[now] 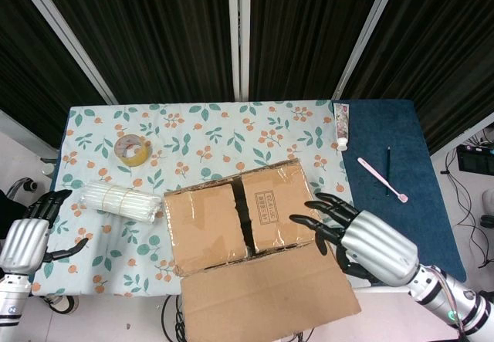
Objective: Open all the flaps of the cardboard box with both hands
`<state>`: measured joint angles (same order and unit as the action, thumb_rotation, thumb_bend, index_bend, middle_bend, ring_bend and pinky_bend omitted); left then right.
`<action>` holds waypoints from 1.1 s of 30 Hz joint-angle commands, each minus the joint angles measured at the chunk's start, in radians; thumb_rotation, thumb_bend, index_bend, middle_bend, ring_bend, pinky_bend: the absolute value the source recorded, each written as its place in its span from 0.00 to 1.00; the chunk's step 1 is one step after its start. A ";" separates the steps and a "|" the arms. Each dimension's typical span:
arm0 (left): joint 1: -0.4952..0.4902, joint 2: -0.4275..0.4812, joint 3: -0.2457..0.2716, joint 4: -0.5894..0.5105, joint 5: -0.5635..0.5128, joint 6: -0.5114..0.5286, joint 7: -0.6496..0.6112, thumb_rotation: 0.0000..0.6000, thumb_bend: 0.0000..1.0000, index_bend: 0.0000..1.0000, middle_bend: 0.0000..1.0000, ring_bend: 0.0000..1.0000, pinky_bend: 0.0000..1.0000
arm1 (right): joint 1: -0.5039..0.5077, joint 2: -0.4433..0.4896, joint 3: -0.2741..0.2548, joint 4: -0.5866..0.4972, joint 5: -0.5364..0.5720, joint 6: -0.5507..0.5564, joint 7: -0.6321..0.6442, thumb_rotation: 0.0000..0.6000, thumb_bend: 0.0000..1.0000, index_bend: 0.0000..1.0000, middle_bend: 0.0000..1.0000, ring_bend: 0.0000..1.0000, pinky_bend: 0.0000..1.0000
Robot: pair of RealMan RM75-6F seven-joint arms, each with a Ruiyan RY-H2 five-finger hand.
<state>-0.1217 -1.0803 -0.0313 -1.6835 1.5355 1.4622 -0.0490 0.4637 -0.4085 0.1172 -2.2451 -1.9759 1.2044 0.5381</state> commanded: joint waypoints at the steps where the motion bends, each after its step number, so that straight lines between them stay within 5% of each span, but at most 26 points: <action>1: 0.002 0.000 0.003 -0.002 0.003 0.003 0.000 0.73 0.16 0.10 0.12 0.09 0.21 | -0.035 -0.039 0.012 0.058 0.049 0.085 -0.030 1.00 0.98 0.00 0.48 0.08 0.00; 4: 0.006 -0.001 0.007 -0.003 0.007 0.008 -0.001 0.74 0.16 0.10 0.12 0.09 0.21 | 0.004 -0.105 0.027 0.077 0.095 0.007 -0.093 1.00 0.97 0.01 0.33 0.03 0.00; 9: 0.012 -0.003 0.013 -0.002 0.012 0.014 -0.002 0.74 0.16 0.10 0.12 0.09 0.21 | 0.105 -0.274 0.051 0.162 0.133 -0.147 -0.226 1.00 0.95 0.17 0.19 0.00 0.00; 17: 0.016 -0.005 0.013 0.008 0.005 0.014 -0.014 0.73 0.16 0.10 0.12 0.09 0.21 | 0.275 -0.471 0.076 0.285 0.144 -0.330 -0.341 1.00 0.94 0.38 0.21 0.00 0.00; 33: 0.001 -0.026 0.006 0.038 -0.008 -0.011 -0.032 0.73 0.16 0.10 0.12 0.09 0.20 | 0.446 -0.606 0.059 0.356 0.216 -0.507 -0.441 1.00 0.95 0.43 0.25 0.00 0.00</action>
<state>-0.1207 -1.1057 -0.0254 -1.6451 1.5274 1.4515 -0.0807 0.9037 -1.0085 0.1801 -1.8928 -1.7635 0.7035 0.1034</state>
